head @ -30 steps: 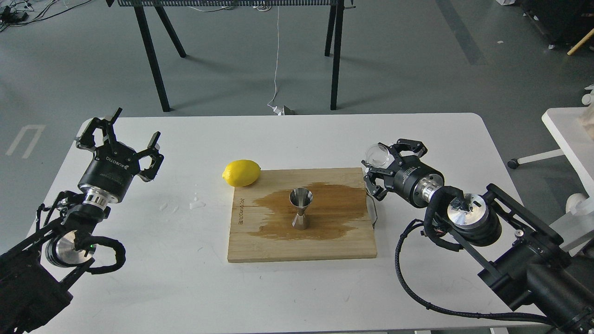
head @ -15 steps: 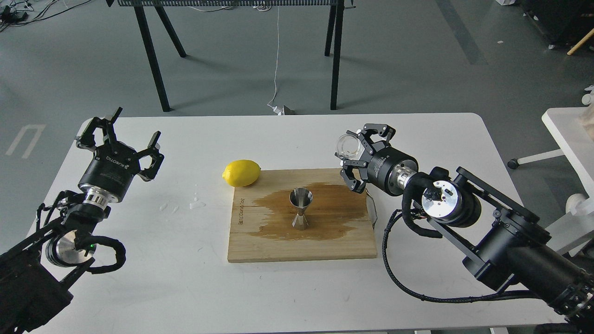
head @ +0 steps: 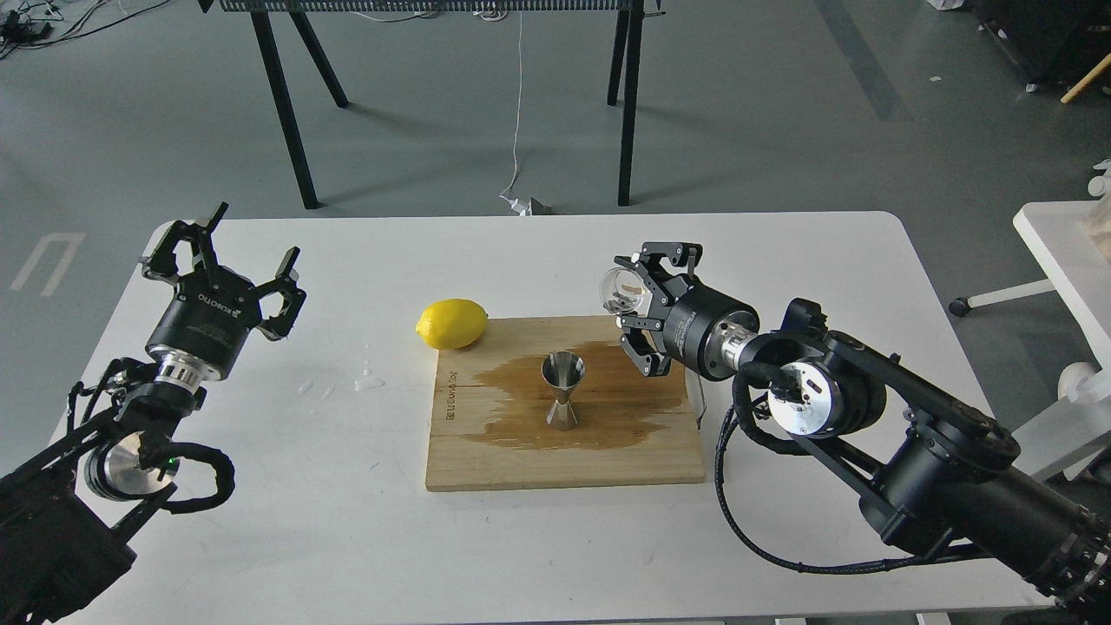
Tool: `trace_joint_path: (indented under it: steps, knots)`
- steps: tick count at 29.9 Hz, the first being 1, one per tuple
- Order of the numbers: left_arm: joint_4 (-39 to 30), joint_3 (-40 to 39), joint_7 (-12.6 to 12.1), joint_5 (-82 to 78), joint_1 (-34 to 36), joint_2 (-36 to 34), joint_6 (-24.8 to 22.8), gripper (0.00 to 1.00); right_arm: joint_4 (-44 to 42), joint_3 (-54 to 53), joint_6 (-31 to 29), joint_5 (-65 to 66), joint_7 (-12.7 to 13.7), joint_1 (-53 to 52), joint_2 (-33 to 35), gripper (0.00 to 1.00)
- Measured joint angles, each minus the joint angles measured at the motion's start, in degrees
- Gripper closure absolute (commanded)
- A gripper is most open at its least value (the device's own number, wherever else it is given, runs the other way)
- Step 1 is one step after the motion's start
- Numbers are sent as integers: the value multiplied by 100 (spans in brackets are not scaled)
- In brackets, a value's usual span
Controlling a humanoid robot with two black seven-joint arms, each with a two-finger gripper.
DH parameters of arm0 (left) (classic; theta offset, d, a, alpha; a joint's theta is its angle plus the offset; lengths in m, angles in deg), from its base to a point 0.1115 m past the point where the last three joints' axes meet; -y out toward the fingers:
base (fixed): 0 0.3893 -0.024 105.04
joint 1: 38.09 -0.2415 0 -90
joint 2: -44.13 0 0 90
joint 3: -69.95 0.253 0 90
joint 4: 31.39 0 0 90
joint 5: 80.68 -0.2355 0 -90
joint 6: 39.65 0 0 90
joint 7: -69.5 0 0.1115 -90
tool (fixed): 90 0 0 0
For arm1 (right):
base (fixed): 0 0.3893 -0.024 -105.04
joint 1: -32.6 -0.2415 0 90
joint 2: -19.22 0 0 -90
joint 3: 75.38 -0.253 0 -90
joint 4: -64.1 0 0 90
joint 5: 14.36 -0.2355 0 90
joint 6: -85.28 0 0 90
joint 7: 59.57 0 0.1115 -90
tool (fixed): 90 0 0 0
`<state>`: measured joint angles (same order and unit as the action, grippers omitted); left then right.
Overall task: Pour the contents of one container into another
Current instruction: 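Lift the glass with the right gripper and bring it above the jigger, then tilt the held glass over the jigger to pour its contents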
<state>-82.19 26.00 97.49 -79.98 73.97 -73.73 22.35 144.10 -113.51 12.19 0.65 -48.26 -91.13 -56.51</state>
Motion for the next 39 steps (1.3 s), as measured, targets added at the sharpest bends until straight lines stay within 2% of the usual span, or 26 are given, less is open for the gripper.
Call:
trace_joint_path:
  steps: [39]
  knots:
    - [3, 1, 0, 0, 10, 79, 0, 12, 157, 1615, -16, 1104, 20, -1004, -47, 58]
